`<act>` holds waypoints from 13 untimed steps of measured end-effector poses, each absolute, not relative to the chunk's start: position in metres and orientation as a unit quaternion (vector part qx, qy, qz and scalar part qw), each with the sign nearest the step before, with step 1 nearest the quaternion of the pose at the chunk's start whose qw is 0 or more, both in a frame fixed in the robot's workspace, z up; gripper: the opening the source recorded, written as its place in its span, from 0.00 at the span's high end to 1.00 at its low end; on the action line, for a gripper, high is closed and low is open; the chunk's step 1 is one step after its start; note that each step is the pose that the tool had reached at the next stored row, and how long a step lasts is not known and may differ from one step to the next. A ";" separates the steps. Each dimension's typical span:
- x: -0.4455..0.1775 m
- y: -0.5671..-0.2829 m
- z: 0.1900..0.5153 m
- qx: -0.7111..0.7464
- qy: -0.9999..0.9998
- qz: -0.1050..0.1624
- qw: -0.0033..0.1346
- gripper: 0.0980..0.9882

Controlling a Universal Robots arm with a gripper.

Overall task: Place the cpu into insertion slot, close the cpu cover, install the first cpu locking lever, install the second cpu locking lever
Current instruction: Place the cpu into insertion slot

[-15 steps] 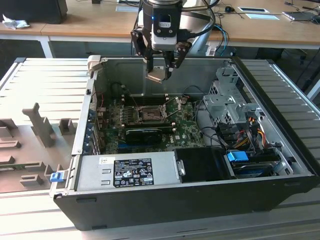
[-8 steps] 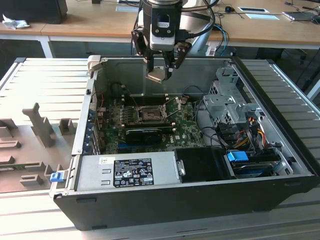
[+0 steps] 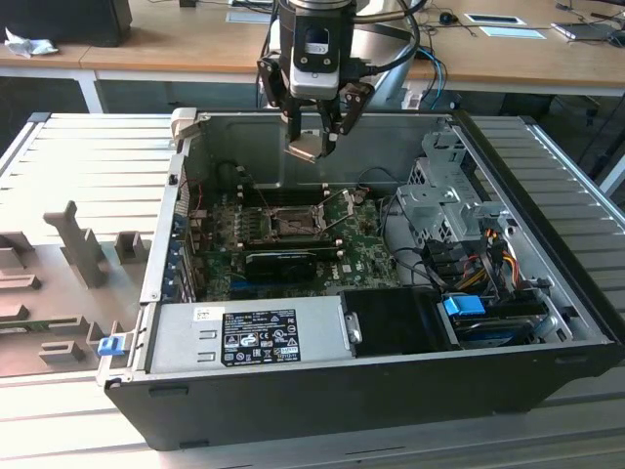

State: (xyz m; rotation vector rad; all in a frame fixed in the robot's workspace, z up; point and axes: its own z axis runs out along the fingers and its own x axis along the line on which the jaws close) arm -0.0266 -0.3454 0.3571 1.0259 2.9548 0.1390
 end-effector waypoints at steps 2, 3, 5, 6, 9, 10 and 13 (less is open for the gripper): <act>-0.027 -0.345 0.357 0.332 0.942 0.044 0.006 0.51; -0.027 -0.345 0.357 0.334 0.941 0.044 0.006 0.51; -0.027 -0.345 0.357 0.338 0.940 0.044 0.006 0.51; -0.027 -0.345 0.357 0.342 0.939 0.044 0.006 0.51; -0.027 -0.345 0.357 0.348 0.936 0.044 0.006 0.51; -0.027 -0.345 0.357 0.350 0.936 0.044 0.006 0.51; -0.027 -0.345 0.357 0.357 0.933 0.044 0.007 0.51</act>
